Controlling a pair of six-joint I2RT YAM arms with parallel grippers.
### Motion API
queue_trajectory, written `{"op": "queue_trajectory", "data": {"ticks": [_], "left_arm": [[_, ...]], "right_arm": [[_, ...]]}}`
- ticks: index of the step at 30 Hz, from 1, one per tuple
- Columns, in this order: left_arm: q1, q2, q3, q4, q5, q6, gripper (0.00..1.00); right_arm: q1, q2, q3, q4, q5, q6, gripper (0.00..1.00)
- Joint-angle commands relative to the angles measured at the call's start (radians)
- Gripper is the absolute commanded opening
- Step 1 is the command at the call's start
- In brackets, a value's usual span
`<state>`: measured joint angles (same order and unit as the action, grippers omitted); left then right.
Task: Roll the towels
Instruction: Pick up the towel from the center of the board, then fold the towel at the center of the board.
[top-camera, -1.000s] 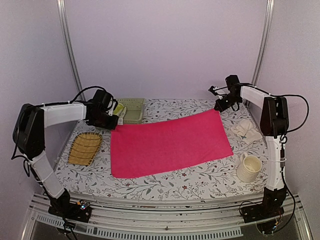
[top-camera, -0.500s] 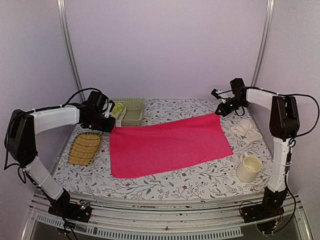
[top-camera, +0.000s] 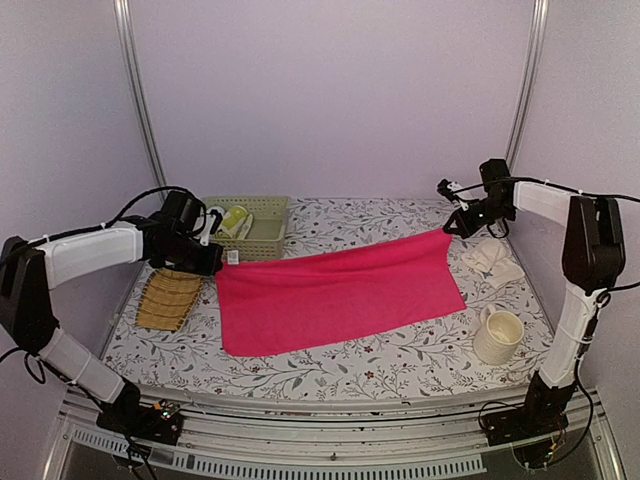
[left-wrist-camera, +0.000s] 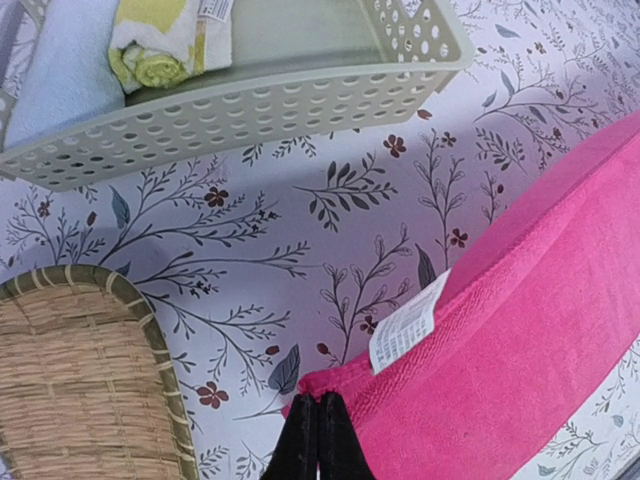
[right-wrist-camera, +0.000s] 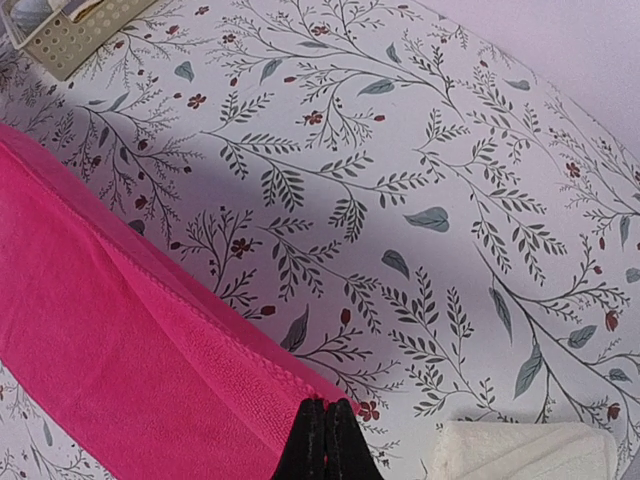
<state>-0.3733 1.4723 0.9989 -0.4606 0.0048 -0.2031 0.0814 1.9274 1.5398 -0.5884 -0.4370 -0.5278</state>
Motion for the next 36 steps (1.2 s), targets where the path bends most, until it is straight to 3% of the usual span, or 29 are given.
{"op": "queue_trajectory", "data": {"ticks": [1, 6, 20, 36], "left_arm": [[-0.013, -0.037, -0.033, -0.031, 0.06, -0.028, 0.0], [-0.038, -0.033, -0.058, -0.036, 0.139, -0.041, 0.0], [-0.075, -0.066, -0.135, -0.083, 0.194, -0.098, 0.0], [-0.082, -0.159, -0.192, -0.121, 0.263, -0.162, 0.0]], "right_arm": [[-0.035, -0.064, -0.067, 0.006, -0.024, -0.028, 0.02], [-0.042, -0.115, -0.155, 0.007, -0.04, -0.054, 0.02], [-0.051, -0.208, -0.359, 0.009, -0.029, -0.094, 0.02], [-0.055, -0.176, -0.407, -0.039, 0.034, -0.195, 0.02]]}}
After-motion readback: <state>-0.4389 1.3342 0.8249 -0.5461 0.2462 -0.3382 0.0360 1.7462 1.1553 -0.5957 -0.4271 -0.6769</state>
